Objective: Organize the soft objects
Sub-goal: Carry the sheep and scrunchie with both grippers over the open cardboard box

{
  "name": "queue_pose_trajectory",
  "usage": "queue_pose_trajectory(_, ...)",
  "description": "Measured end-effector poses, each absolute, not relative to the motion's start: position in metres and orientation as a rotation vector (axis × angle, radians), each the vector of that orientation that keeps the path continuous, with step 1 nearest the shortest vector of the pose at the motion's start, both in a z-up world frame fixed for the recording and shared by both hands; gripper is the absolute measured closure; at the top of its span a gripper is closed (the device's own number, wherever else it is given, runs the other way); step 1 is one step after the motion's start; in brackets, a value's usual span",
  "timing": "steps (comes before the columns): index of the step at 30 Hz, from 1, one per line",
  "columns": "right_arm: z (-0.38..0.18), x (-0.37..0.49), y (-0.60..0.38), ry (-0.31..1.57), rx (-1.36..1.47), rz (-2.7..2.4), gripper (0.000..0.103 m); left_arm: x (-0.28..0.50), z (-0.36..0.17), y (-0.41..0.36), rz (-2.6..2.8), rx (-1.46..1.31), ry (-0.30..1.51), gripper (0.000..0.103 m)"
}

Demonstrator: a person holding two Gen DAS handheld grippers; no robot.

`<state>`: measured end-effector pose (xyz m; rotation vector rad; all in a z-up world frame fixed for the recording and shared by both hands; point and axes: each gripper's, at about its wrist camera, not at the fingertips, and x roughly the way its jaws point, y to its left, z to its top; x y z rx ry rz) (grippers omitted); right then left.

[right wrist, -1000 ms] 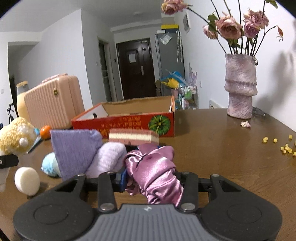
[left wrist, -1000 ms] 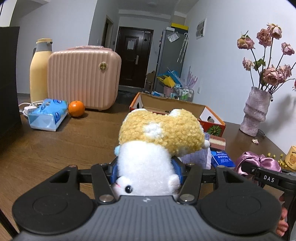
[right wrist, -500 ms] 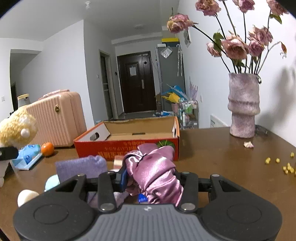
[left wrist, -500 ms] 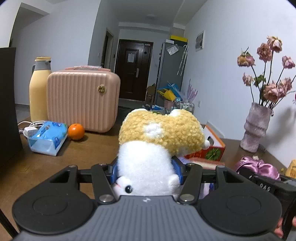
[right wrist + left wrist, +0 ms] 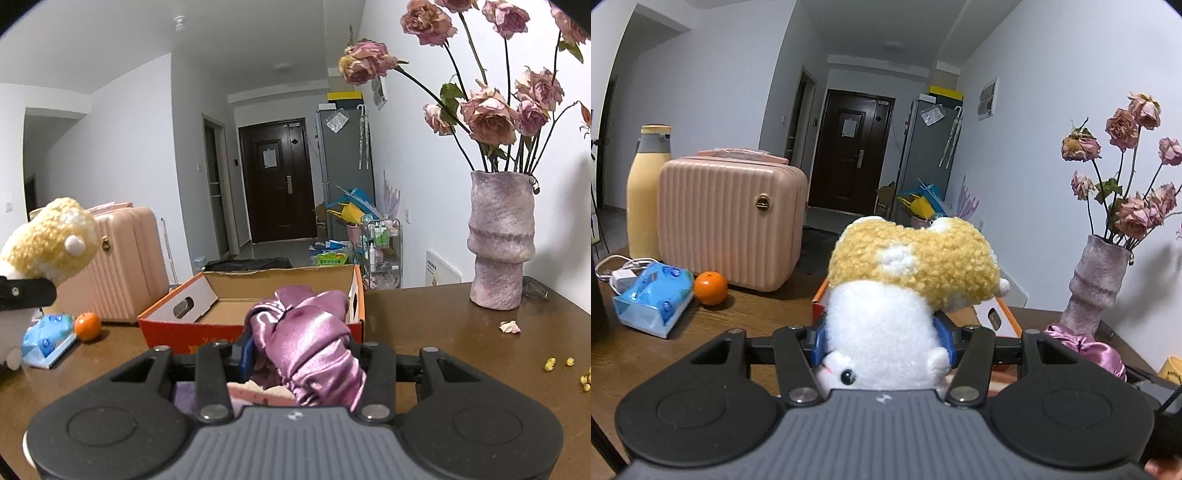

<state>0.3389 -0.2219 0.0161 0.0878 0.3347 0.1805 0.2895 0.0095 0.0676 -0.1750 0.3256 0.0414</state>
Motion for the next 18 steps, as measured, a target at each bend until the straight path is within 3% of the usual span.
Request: queue_pose_trajectory(18, 0.024, 0.407, -0.220, 0.326, 0.128, 0.190, 0.061, 0.369, 0.071, -0.014, 0.068, -0.200, 0.299, 0.048)
